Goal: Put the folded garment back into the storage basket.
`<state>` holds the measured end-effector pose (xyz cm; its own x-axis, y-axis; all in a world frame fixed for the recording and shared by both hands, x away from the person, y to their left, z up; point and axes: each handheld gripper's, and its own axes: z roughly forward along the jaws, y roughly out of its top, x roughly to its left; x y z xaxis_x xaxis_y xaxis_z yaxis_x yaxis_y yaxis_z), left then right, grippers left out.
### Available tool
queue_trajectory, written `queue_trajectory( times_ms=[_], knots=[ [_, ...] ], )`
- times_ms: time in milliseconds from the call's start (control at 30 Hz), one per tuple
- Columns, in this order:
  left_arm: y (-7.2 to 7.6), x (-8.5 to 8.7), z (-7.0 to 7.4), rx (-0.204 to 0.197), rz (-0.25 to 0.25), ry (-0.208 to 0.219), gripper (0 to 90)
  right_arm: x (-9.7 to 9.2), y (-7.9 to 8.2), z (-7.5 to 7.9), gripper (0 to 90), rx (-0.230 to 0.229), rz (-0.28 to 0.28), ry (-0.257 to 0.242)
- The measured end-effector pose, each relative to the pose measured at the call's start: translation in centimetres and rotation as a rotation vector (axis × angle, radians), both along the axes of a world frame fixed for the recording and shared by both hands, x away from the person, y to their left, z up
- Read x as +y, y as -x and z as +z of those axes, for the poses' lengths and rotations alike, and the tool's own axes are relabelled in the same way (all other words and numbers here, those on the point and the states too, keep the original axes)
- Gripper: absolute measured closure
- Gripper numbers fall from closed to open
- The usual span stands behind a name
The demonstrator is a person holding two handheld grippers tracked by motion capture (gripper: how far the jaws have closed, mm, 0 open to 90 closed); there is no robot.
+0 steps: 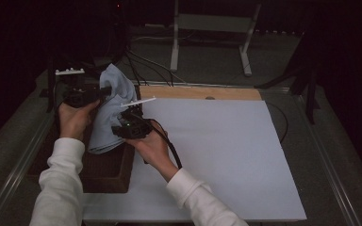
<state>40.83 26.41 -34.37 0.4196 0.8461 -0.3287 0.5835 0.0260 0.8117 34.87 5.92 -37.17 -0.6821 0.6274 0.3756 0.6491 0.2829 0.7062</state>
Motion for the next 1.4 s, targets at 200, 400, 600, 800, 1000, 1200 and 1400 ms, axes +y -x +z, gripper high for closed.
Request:
queue_trajectory(
  times_ms=[200,400,600,800,1000,1200,1400],
  knots=[
    [0.2,0.6,-0.5,0.004,0.022,0.004,84.8,0.3,0.1,-0.8,78.7,0.012,-0.001,0.009],
    [0.4,1.2,-0.7,0.004,0.038,0.006,84.8,0.7,0.1,-1.2,78.6,0.019,0.001,0.011],
    [0.6,1.7,-0.8,0.005,0.047,0.007,84.8,1.1,0.2,-1.5,78.6,0.025,0.000,0.012],
    [0.8,2.4,-1.0,0.011,0.056,0.008,84.8,1.6,0.4,-1.8,78.5,0.026,0.003,0.016],
    [1.0,3.1,-1.1,0.017,0.063,-0.004,84.8,2.4,0.7,-2.2,78.5,0.037,0.009,0.019],
    [1.2,3.8,-1.0,0.022,0.059,-0.010,84.9,3.0,0.9,-2.5,78.5,0.046,0.015,0.024],
    [1.4,4.1,-1.0,0.024,0.056,-0.020,84.8,3.7,1.2,-2.8,78.3,0.049,0.024,0.033]
  ],
)
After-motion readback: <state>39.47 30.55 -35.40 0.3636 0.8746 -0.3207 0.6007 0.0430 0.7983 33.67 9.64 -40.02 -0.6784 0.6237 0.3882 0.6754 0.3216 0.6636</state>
